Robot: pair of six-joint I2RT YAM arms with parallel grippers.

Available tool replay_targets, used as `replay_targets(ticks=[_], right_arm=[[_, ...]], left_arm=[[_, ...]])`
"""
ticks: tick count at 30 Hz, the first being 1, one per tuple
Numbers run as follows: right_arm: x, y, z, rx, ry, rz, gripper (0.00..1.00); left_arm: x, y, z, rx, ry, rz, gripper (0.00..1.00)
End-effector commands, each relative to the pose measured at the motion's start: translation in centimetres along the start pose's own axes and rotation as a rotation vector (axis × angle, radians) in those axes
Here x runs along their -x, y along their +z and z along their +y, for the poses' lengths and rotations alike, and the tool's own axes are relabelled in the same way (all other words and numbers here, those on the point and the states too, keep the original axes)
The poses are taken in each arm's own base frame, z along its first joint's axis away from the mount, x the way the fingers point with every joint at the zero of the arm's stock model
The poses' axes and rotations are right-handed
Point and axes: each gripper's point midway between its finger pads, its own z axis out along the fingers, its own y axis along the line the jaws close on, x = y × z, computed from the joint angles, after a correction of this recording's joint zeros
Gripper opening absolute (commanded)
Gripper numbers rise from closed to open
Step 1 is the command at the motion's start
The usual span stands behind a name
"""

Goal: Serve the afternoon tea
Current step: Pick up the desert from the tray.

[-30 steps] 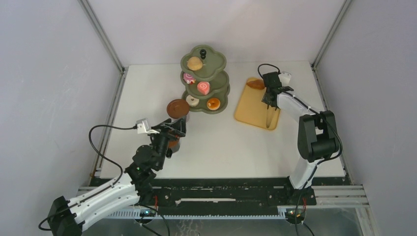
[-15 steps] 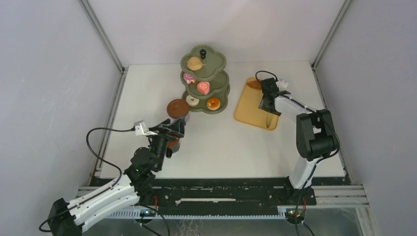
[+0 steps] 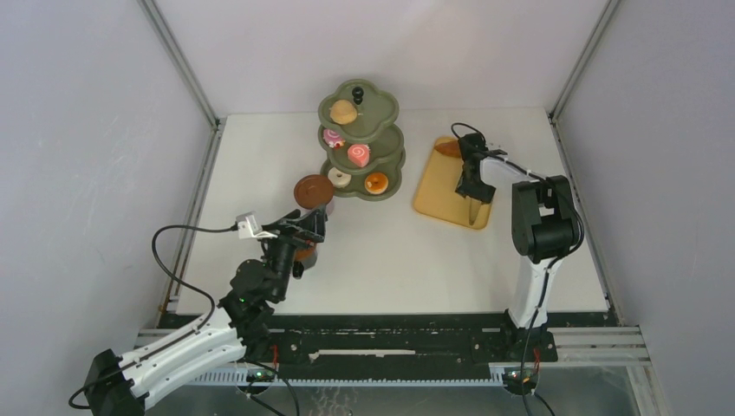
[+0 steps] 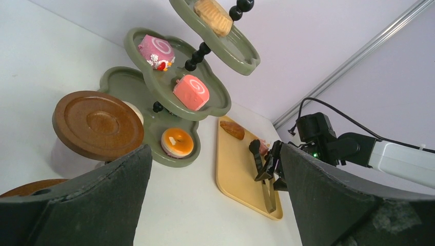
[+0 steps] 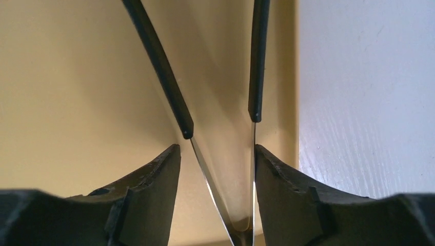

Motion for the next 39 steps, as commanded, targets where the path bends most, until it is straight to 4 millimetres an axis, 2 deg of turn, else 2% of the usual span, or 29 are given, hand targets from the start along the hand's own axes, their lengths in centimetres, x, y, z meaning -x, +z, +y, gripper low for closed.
replay_targets(ticks=[1,3,7,13,29,39], right_arm=[[0.9,0.0,-0.2,0.015,0.033,0.022,0.60],[1.0,0.0,-0.3,0.018,0.041,0.026,0.56],[1.5,-0.5,-0.3,0.035,0.049,-0.006,0.43],[1.3,-1.2,-0.1,0.074,0.055,-0.024,0.35],[3.6,-6.0,0.4,0.234,0.106,-0.031,0.35],[2.4,-6.7,-0.5,0.220,0.055,0.024,0.37]], left_arm=[[0.2,0.0,-0.2,-0.008,-0.021,-0.016,1.00],[0.2,0.1,-0.2,-0.009,-0.021,-0.015,1.00],[0.3,0.1,-0.3,-0.008,-0.019,-0.019,1.00],[0.5,0.0,-0.2,-0.008,-0.021,-0.025,1.00],[1.1,-0.4,-0.5,-0.029,-0.045,-0.038,1.00],[1.3,-0.7,-0.8,-0.053,-0.079,-0.042,1.00]])
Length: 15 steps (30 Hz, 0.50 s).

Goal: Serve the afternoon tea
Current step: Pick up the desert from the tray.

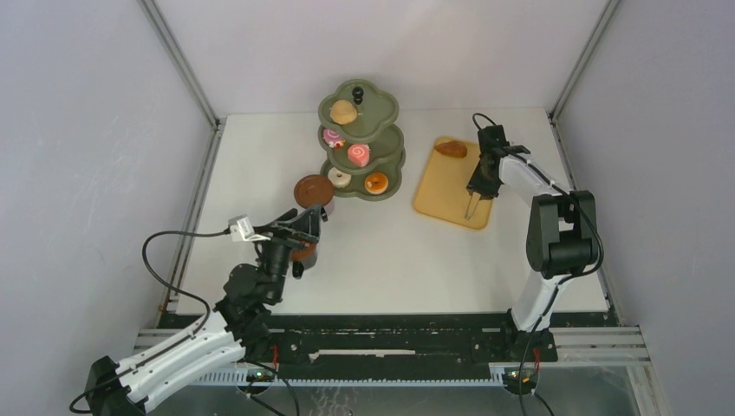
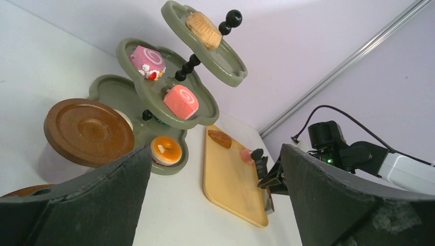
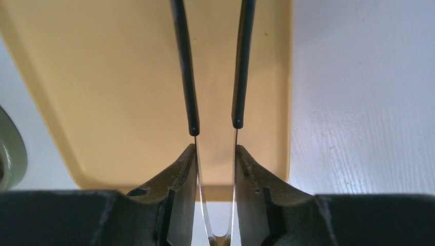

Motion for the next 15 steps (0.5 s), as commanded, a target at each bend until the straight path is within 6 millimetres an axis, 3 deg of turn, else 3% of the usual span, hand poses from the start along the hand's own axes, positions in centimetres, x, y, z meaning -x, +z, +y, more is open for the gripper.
replay_targets(ticks=[1,6,15], right_arm=[[1.0,-2.4,0.4,0.035,-0.038,-0.024,0.37],[-1.3,-2.6,1.2,0.037,-0.147,0.030,0.37],[-4.9,-1.8,5.0,0.108,-0.420,0.078,0.38]], left_arm=[[0.0,-0.3,-0.3,-0.029,-0.034,-0.005,1.00],[0.1,-0.5,-0.4,-0.040,-0.053,-0.008,1.00],[-0.1,-0.7,-0.1,-0.035,-0.049,-0.002,1.00]])
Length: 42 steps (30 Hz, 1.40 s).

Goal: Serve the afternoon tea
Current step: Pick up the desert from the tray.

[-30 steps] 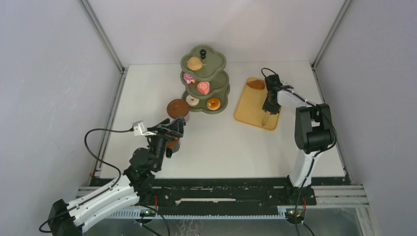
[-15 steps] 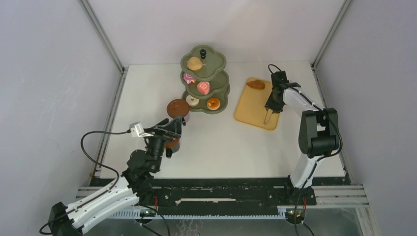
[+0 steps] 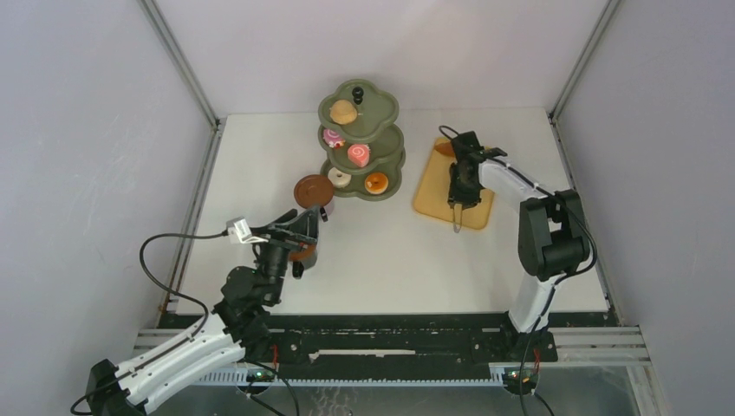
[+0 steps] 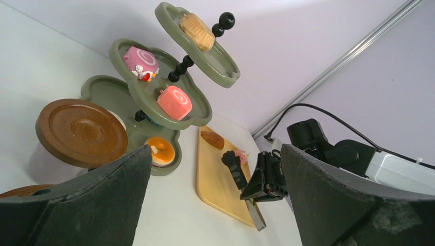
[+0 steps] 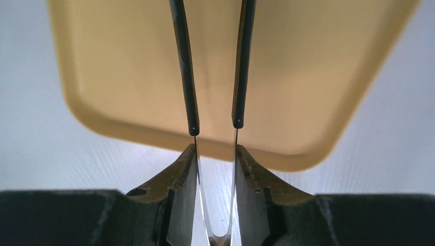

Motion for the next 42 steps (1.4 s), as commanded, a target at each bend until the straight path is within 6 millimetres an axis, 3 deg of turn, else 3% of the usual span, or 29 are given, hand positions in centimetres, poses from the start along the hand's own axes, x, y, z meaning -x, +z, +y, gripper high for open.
replay_targets(ticks=[1,7,14,24,32,42], right_arm=[[0.8,-0.2,2.1,0.031,-0.173,-0.029,0.38],[1.9,1.0,2.0,-0.095,-0.308,-0.044,0.41],[3.1,2.5,0.1,-0.213,-0.334,-0.072,0.46],[2.7,4.1,0.1,-0.171,-0.290,-0.067,0.54],[1.3,5.0,0.7,-0.091,-0.225,-0.044,0.54],[1.1,2.7,0.8,-0.042,-0.127,-0.093,0.46]], left_arm=[[-0.5,-0.3,0.2,-0.007,-0.018,0.004,1.00],[-0.7,-0.1,0.2,-0.001,-0.010,0.012,1.00],[-0.9,0.1,0.2,0.003,0.000,0.018,1.00],[-0.8,0.3,-0.2,-0.006,0.003,0.020,1.00],[-0.8,0.3,-0.3,-0.010,0.002,0.020,1.00],[-0.7,0.1,-0.3,-0.016,-0.007,0.018,1.00]])
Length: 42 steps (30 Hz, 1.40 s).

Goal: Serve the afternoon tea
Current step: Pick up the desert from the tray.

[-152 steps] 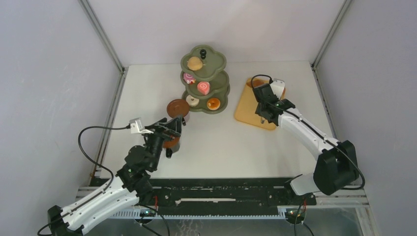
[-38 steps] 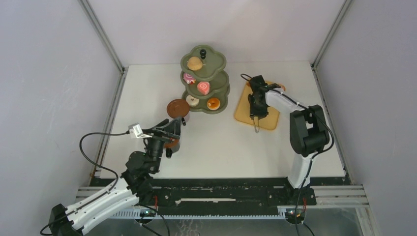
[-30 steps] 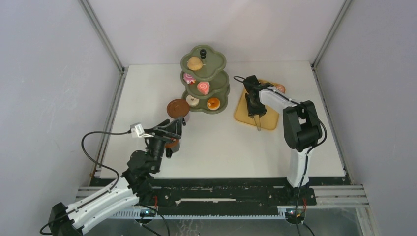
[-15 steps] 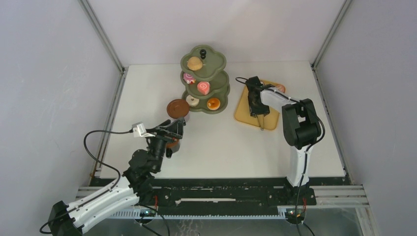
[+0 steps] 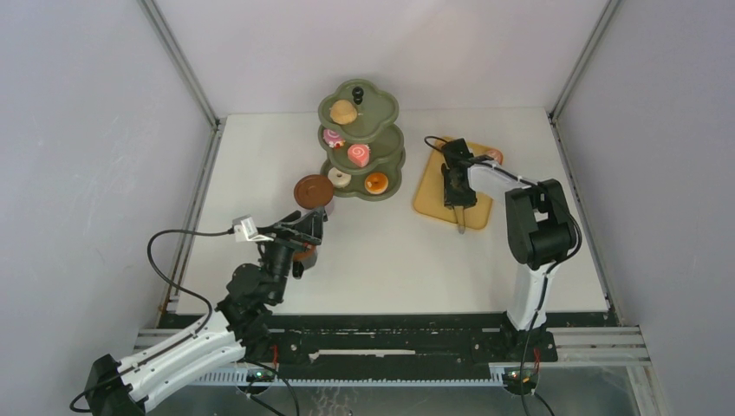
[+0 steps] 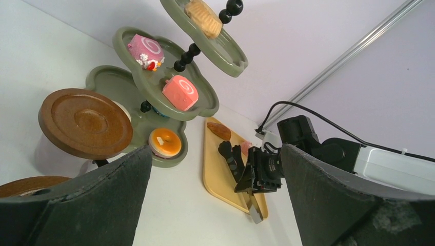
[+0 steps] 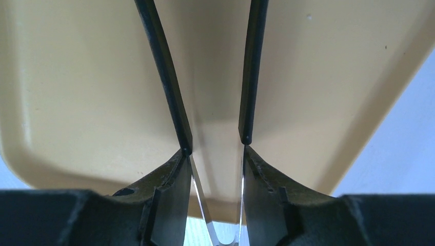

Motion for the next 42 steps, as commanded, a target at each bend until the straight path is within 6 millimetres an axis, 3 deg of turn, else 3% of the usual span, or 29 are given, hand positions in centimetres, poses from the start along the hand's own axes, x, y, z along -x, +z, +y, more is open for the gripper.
replay_targets(ticks=[1,5,13,23,42], right_arm=[[0.6,-2.3,0.4,0.036,0.081,-0.041,0.45],[1.0,-4.3,0.0,0.043,0.117,-0.066,0.46],[1.2,-6.1,-3.9,-0.016,0.227,-0.043,0.46],[1.0,-4.9,-6.4,-0.103,0.260,0.029,0.47],[5.2,-3.1,-8.2,-0.127,0.295,0.053,0.47]], left_arm=[[0.7,-0.1,-0.9,-0.039,-0.031,-0.018,1.00],[0.9,-0.2,-1.1,-0.048,-0.038,-0.021,1.00],[1.2,-0.5,-1.6,-0.074,-0.055,-0.025,1.00],[1.4,-0.6,-2.2,-0.097,-0.053,-0.015,1.00],[0.6,-0.2,-2.7,-0.114,-0.067,0.007,1.00]])
